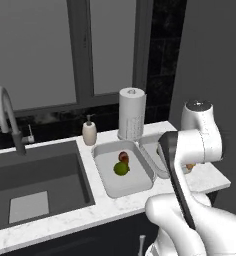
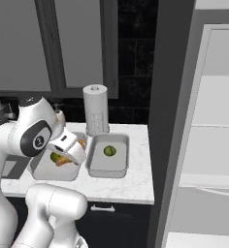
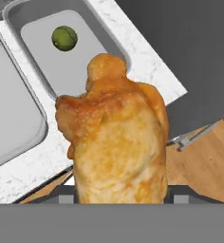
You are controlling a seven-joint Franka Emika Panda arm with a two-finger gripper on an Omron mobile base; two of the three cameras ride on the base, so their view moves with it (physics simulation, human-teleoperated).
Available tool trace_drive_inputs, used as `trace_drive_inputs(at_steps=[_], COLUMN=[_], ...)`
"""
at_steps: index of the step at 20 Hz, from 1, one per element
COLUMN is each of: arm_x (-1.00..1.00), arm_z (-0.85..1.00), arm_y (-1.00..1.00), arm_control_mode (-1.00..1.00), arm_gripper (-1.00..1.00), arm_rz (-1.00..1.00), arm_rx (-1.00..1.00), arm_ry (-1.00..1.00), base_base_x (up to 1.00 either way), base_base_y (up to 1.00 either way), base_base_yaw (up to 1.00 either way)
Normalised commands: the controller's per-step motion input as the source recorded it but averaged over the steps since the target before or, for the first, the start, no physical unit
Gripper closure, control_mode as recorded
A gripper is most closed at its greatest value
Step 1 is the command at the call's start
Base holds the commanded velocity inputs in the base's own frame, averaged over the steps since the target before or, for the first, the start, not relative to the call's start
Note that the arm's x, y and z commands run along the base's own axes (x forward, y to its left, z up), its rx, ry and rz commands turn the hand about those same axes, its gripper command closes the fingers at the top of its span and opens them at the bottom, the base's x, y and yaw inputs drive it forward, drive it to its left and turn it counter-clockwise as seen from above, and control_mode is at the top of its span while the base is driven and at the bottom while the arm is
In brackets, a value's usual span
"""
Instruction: Place one lime and one chicken drumstick in each tupperware on the nearby counter, to pack two identical lunches.
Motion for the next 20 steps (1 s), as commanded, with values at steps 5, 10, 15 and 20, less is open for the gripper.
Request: trace_drive_inputs(at_steps=[5,10,15,20], arm_x=[0.45,0.76,0.8,0.57], arm_z=[-0.37,-0.35,-0.45,-0.43], arm_y=[-0.27,0.0,-0.08,-0.28], arm_control_mode=[-1.0,-1.0,-1.0,-1.0], arm_gripper=[1.0,1.0,1.0,1.0], arm_rz=[-0.28,-0.02,0.0,0.0], arm_rx=[0.03,0.0,0.0,0.0], arm_ry=[0.01,0.0,0.0,0.0], base_base_x=[0.0,0.0,0.0,0.0], base_base_y=[0.0,0.0,0.0,0.0], base_base_yaw=[0.0,0.0,0.0,0.0])
